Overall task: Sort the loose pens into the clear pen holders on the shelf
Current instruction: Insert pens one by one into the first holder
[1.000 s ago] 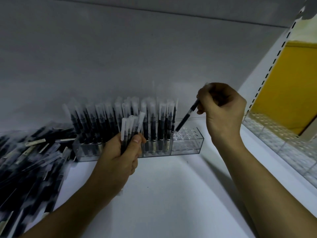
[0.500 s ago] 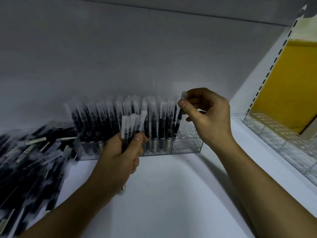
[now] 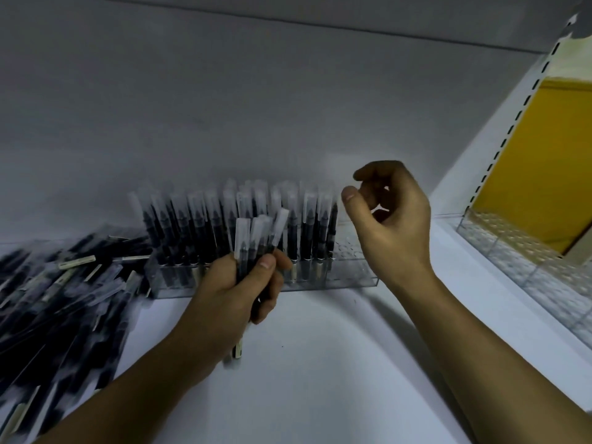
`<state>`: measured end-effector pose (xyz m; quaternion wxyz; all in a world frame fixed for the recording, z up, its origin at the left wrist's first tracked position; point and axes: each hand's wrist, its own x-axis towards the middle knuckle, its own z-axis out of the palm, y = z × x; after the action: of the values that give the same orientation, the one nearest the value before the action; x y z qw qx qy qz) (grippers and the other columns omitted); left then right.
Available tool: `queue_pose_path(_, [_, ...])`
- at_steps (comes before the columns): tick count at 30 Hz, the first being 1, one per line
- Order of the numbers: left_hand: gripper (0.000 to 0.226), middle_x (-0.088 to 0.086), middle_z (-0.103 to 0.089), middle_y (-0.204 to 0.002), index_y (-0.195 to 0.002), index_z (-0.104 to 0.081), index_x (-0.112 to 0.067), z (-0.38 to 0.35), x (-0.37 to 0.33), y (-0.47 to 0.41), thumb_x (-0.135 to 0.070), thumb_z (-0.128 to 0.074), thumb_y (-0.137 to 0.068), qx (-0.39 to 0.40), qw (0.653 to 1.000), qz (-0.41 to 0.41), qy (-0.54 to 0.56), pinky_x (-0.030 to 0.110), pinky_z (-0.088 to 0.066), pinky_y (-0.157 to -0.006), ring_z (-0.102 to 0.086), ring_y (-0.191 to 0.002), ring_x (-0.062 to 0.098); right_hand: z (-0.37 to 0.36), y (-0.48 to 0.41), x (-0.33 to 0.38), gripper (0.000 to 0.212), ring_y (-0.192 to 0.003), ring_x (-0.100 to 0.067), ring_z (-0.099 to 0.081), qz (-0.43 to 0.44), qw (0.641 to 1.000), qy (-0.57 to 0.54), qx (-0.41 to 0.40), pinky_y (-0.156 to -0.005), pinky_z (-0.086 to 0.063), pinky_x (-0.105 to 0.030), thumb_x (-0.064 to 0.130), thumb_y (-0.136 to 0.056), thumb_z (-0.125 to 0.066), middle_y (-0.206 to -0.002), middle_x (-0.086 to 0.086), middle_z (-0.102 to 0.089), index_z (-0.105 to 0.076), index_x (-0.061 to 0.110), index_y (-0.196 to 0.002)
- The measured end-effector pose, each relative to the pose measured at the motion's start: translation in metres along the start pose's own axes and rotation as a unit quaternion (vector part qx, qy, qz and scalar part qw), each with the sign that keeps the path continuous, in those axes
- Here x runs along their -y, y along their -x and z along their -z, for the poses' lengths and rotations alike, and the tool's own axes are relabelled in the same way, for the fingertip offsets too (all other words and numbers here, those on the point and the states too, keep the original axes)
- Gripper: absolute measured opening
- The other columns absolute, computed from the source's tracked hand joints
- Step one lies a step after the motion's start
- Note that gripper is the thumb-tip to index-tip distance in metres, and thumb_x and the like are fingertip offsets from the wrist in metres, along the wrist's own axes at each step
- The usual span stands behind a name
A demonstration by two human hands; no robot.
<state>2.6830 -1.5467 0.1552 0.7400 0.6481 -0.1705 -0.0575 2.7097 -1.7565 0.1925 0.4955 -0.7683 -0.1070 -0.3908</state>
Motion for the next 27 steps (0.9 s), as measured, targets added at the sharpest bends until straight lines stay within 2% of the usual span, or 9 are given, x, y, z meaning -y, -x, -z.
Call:
queue_pose_path(2, [0.03, 0.005, -0.056, -0.065, -0.093, -0.067, -0.008, -0.001, -0.001, 0.001, -0.03, -0.048, -0.088, 0.008, 1.0, -0.012, -0.009, 0.024, -0.038, -0.047, -0.046, -0.053, 0.017, -0.003, 0.006, 0.006, 0.007, -0.062, -0.012, -0.055, 0.036, 0.999, -0.033, 0.013, -0.055, -0.043, -0.024, 0.013, -0.092, -0.071, -0.074, 0.001, -0.062, -0.068, 0.017, -0.098])
queue_pose_path(4, [0.028, 0.005, -0.055, -0.064, -0.093, -0.067, -0.009, -0.002, -0.002, 0.001, -0.029, -0.048, -0.09, 0.022, 0.999, -0.026, -0.024, 0.023, -0.039, -0.047, -0.046, -0.052, 0.014, -0.008, 0.012, 0.01, 0.005, -0.054, -0.024, -0.055, 0.04, 0.993, -0.064, 0.087, -0.048, -0.044, -0.033, 0.019, -0.092, -0.073, -0.069, -0.006, -0.064, -0.072, 0.016, -0.096])
queue_pose_path(7, [0.022, 0.007, -0.05, -0.063, -0.077, -0.063, -0.019, -0.004, -0.003, 0.001, -0.03, -0.048, -0.09, 0.039, 0.998, -0.03, -0.048, 0.021, -0.034, -0.044, -0.039, -0.048, 0.012, -0.018, 0.02, 0.011, 0.018, -0.054, -0.041, -0.057, -0.006, 0.974, -0.121, 0.189, -0.044, -0.049, -0.051, 0.03, -0.09, -0.074, -0.079, -0.005, -0.071, -0.075, 0.018, -0.104])
queue_pose_path(9, [0.024, 0.006, -0.051, -0.063, -0.074, -0.056, -0.013, -0.004, -0.004, 0.001, -0.031, -0.049, -0.088, 0.043, 0.998, -0.019, -0.044, 0.021, -0.033, -0.043, -0.038, -0.047, 0.011, -0.022, 0.023, 0.013, 0.018, -0.057, -0.045, -0.062, -0.02, 0.96, -0.156, 0.23, -0.046, -0.053, -0.055, 0.02, -0.093, -0.073, -0.087, -0.003, -0.073, -0.074, 0.014, -0.11])
queue_pose_path(13, [0.03, 0.005, -0.055, -0.063, -0.079, -0.053, -0.005, -0.004, -0.003, 0.003, -0.032, -0.047, -0.091, 0.045, 0.998, -0.014, -0.05, 0.02, -0.033, -0.043, -0.039, -0.045, 0.013, -0.016, 0.02, 0.019, 0.018, -0.053, -0.015, -0.063, -0.065, 0.936, -0.221, 0.265, -0.048, -0.049, -0.021, 0.009, -0.091, -0.069, -0.08, 0.006, -0.072, -0.071, 0.004, -0.109])
queue_pose_path(16, [0.028, 0.006, -0.056, -0.064, -0.083, -0.054, -0.005, -0.004, -0.002, 0.003, -0.032, -0.047, -0.091, 0.039, 0.998, -0.014, -0.036, 0.021, -0.034, -0.042, -0.04, -0.045, 0.013, -0.012, 0.018, 0.02, 0.021, -0.054, -0.015, -0.064, -0.086, 0.921, -0.241, 0.292, -0.049, -0.049, -0.019, 0.004, -0.091, -0.068, -0.084, 0.002, -0.075, -0.07, 0.004, -0.111])
queue_pose_path(20, [0.033, 0.008, -0.063, -0.068, -0.089, -0.059, -0.002, -0.002, -0.001, 0.002, -0.034, -0.049, -0.092, 0.025, 0.999, -0.008, -0.024, 0.029, -0.041, -0.046, -0.052, -0.05, 0.019, -0.013, 0.015, 0.02, 0.019, -0.055, -0.019, -0.066, -0.086, 0.932, -0.231, 0.267, -0.048, -0.052, -0.023, 0.001, -0.089, -0.071, -0.09, -0.013, -0.076, -0.071, 0.003, -0.108])
queue_pose_path(24, [0.032, 0.011, -0.067, -0.072, -0.098, -0.062, -0.006, 0.004, 0.001, -0.001, -0.035, -0.048, -0.092, 0.007, 0.999, 0.0, -0.037, 0.038, -0.047, -0.054, -0.062, -0.058, 0.026, -0.003, 0.004, 0.02, 0.018, -0.043, -0.014, -0.056, -0.104, 0.947, -0.259, 0.16, -0.041, -0.041, -0.019, 0.012, -0.082, -0.072, -0.081, -0.009, -0.075, -0.072, 0.006, -0.099])
queue_pose_path(27, [0.03, 0.009, -0.066, -0.07, -0.098, -0.061, -0.011, 0.003, 0.001, -0.002, -0.035, -0.046, -0.088, -0.002, 0.999, 0.008, -0.034, 0.034, -0.046, -0.051, -0.059, -0.055, 0.024, 0.006, -0.007, 0.013, 0.01, -0.046, -0.016, -0.054, -0.119, 0.943, -0.3, 0.085, -0.042, -0.04, -0.022, 0.013, -0.086, -0.075, -0.081, -0.01, -0.071, -0.073, 0.009, -0.095])
